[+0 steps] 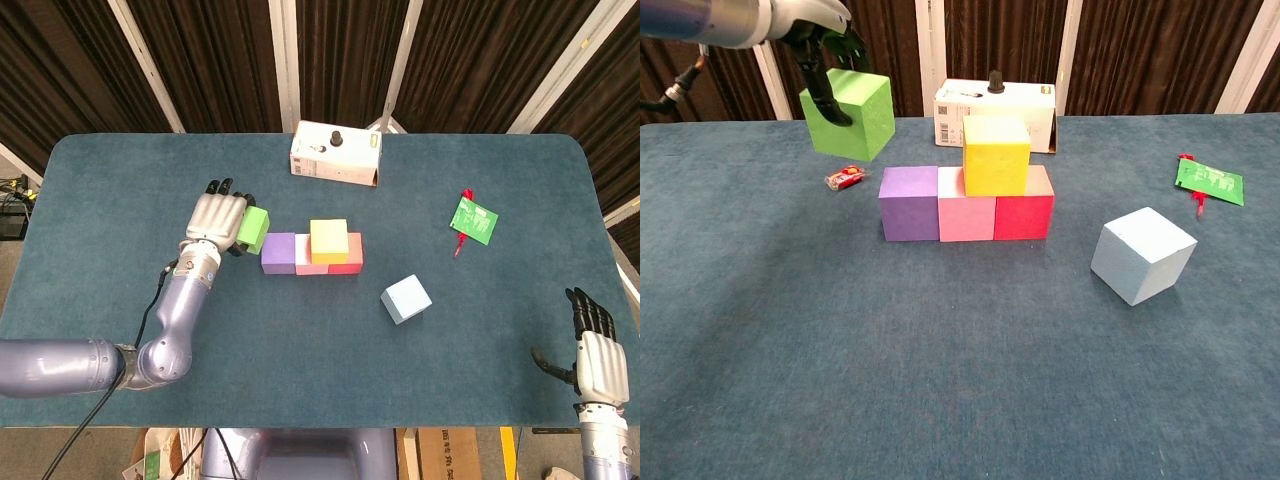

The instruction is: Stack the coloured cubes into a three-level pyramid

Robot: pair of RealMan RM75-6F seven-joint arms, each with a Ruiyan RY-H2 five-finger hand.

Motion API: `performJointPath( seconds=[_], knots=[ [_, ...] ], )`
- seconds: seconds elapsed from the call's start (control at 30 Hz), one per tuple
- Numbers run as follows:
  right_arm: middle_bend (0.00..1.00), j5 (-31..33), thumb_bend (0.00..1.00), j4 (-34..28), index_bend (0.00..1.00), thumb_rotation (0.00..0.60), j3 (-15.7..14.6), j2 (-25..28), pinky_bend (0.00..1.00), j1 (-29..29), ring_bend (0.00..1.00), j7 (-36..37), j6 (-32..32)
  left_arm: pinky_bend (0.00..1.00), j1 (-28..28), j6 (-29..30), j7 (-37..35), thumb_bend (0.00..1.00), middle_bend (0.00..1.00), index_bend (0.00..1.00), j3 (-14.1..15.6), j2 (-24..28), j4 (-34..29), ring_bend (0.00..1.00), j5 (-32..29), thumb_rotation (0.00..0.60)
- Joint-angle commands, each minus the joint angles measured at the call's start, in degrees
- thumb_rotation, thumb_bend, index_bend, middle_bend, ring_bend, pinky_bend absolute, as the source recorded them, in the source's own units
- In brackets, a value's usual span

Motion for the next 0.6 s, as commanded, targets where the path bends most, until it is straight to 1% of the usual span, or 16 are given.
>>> performJointPath(
  seconds=[0.03,0.33,0.6],
  knots=[
    [0.05,0.06,0.25,0.09,0.03,0.600,0.01,-0.10,0.00,0.06,0.00,-0.10,-0.06,0.00,-0.45,-0.17,0.51,0.39,0.26,0.26,-0.74,-1.60,1.45,0.00,-1.26,0.600],
    [0.05,0.46,0.26,0.50,0.03,0.600,0.24,-0.23,0.00,0.19,0.00,0.07,-0.24,0.00,-1.59,1.26,2.37,0.38,0.26,0.26,-2.90,-4.25,2.68,0.00,-3.71,0.600],
    [0.05,0.64,0.26,0.63,0.03,0.600,0.29,-0.28,0.00,0.31,0.00,0.36,-0.55,0.00,-2.16,4.68,3.00,0.37,0.26,0.26,-4.98,-7.16,3.17,0.00,-5.89,0.600]
  ],
)
